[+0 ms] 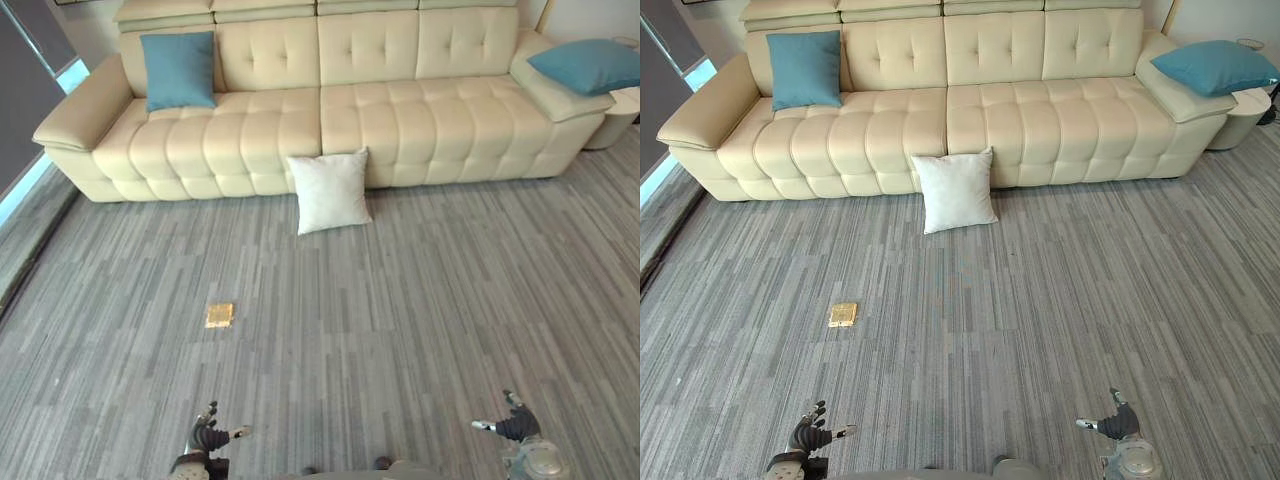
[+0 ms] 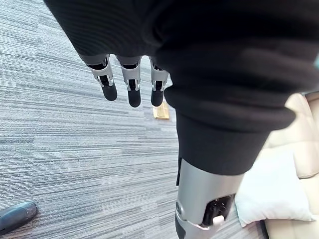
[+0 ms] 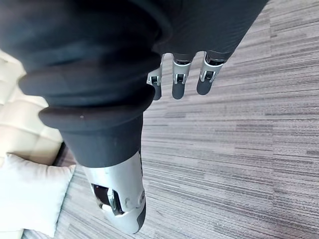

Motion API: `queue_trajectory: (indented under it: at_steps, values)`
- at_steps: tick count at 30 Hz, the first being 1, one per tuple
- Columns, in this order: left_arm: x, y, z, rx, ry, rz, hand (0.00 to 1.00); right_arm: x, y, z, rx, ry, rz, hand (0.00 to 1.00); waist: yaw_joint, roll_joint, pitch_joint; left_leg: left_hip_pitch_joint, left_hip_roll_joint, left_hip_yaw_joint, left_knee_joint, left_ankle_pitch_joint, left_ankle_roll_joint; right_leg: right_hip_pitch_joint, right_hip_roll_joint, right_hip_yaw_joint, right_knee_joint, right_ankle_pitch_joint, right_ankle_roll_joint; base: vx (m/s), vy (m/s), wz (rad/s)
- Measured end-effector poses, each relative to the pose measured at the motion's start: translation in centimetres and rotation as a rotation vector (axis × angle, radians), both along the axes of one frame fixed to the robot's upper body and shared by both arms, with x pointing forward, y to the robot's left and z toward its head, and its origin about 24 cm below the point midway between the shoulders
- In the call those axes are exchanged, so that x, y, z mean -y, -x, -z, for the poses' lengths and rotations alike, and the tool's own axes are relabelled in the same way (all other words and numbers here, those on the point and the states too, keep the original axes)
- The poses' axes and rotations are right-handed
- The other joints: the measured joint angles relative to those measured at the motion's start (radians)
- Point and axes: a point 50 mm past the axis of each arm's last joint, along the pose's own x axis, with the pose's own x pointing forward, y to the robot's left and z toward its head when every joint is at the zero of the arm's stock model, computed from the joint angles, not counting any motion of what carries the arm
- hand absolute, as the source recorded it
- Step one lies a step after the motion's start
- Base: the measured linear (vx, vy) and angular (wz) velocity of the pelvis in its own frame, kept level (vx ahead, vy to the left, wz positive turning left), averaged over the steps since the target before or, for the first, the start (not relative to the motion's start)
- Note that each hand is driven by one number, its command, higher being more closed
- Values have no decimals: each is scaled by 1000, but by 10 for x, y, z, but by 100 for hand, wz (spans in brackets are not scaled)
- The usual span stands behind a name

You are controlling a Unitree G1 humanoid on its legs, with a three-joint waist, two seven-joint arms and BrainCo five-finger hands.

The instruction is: Pick up cushions and gather them together orderly.

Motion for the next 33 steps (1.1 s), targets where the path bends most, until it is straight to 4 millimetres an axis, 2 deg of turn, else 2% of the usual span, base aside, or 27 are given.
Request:
queue_trajectory:
  at_steps: [1, 4, 14, 19, 21, 23, 24, 25, 26, 28, 29, 31, 33]
  values:
    - [0, 0, 0, 1, 0, 0, 0, 0, 0, 0, -2, -1, 1, 0, -1, 0, -3, 2, -1, 0, -13, 8, 11, 0, 2, 0, -2, 2, -1, 0, 0, 0]
    - [0, 0, 0, 1, 0, 0, 0, -1, 1, 2, -8, -5, 5, 0, 0, -5, -5, 2, 0, 0, -22, 11, 15, 2, 6, 0, -23, 13, -1, 0, 0, 0]
    - [0, -5, -3, 29, 9, -15, 0, 0, -2, 2, -1, -16, 25, 0, 0, -7, -6, 1, 0, -1, -29, 13, 12, 18, 8, -12, -43, 14, 0, 18, -12, 2]
    - [0, -15, -11, 95, 31, -42, 0, -11, -18, 1, 51, -58, 43, 0, 3, -20, 5, -59, -2, 4, 32, 14, 8, -19, -5, -9, -27, 14, 0, -20, -16, 1]
    - [2, -21, -14, 128, 50, -55, 0, -12, -27, -2, 78, -65, 51, 0, 8, -9, 23, -107, 9, 22, 90, -21, 30, -56, -3, 4, -4, 12, 2, -47, -16, -13]
    - [6, -22, -14, 135, 65, -65, 0, -9, -32, -5, 100, -63, 73, 0, 22, 7, 32, -128, 18, 33, 127, -72, 57, -100, -2, 16, 62, -22, 11, -37, 45, -24]
    - [8, -22, -15, 141, 77, -72, 0, -9, -34, -6, 109, -63, 86, 0, 28, 4, 38, -142, 12, 44, 165, -109, 68, -155, -25, 30, 169, -93, 42, -39, 120, -16]
    - [8, -26, -18, 163, 81, -76, 0, -9, -30, -5, 99, -66, 94, 0, 28, -21, 52, -145, -10, 46, 197, -152, 84, -208, -69, 25, 326, -168, 68, -25, 98, -4]
    - [8, -26, -19, 167, 81, -78, 0, -9, -28, -4, 95, -67, 96, 0, 28, -22, 53, -145, -17, 44, 198, -158, 84, -218, -82, 22, 364, -177, 76, -6, 97, 6]
    - [5, -30, -21, 180, 71, -86, 0, -14, -23, 1, 67, -79, 93, 0, 22, -27, 69, -115, -34, 28, 194, -178, 102, -400, -152, -16, 728, -149, 40, 157, 118, 13]
    - [3, -30, -22, 181, 60, -84, 0, -17, -22, 3, 61, -89, 93, 0, 20, -23, 74, -101, -33, 25, 188, -181, 105, -426, -155, -19, 770, -158, 36, 288, 112, 11]
    - [-1, -34, -26, 194, 40, -77, 0, -25, -22, 6, 49, -109, 76, 0, 16, -30, 89, -58, -32, 19, 154, -187, 105, -485, -165, -50, 758, -174, 29, 241, 35, 7]
    - [2, -51, -32, 237, 33, -51, 0, -26, -25, 5, 55, -108, 71, 0, 2, -15, 125, -23, 4, -11, 146, -196, 84, -528, -142, -107, 555, -155, 33, 376, -33, 38]
